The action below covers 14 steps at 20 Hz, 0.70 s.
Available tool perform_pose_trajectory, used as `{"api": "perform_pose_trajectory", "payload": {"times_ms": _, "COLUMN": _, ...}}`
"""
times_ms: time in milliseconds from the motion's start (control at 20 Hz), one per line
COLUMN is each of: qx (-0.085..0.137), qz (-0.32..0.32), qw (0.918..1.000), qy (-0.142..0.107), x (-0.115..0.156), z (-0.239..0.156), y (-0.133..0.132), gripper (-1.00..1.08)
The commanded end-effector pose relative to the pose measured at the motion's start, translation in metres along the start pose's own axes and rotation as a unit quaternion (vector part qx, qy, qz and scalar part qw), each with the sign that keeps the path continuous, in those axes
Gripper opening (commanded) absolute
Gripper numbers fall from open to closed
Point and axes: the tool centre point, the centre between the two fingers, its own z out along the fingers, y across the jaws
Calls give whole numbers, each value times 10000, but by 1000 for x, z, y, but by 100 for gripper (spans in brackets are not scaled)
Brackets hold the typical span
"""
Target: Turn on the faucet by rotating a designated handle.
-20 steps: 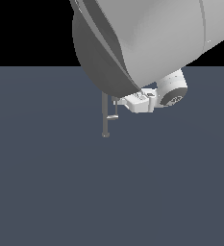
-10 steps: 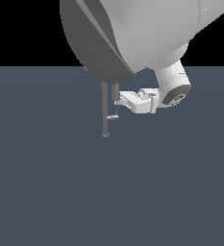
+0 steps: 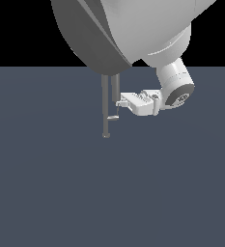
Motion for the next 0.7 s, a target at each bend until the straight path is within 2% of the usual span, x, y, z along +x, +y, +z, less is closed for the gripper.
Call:
{"api": "perform_pose_trajectory", "payload": {"times_ms": 0, "qx": -25, "qz": 15, "qw": 10000, "qy": -21, "x": -1, "z": 0, "y": 8, "gripper": -100}}
{"api": "perform_pose_trajectory", "payload": {"times_ms": 300, "qx": -31, "qz": 13, "qw": 10000, "qy": -23, "x": 0, "z": 0, "y": 22, "gripper": -100}}
{"api": "perform_pose_trajectory", "payload": {"times_ms": 400, "qx": -7, "qz": -6, "qw": 10000, "qy": -15, "x": -2, "z": 0, "y": 17, "gripper": -100}}
{"api": "perform_pose_trajectory", "payload": {"times_ms": 650, "qx": -18, "qz": 2, "qw": 10000, "qy": -19, "x": 7, "z": 0, "y": 32, "gripper": -100}}
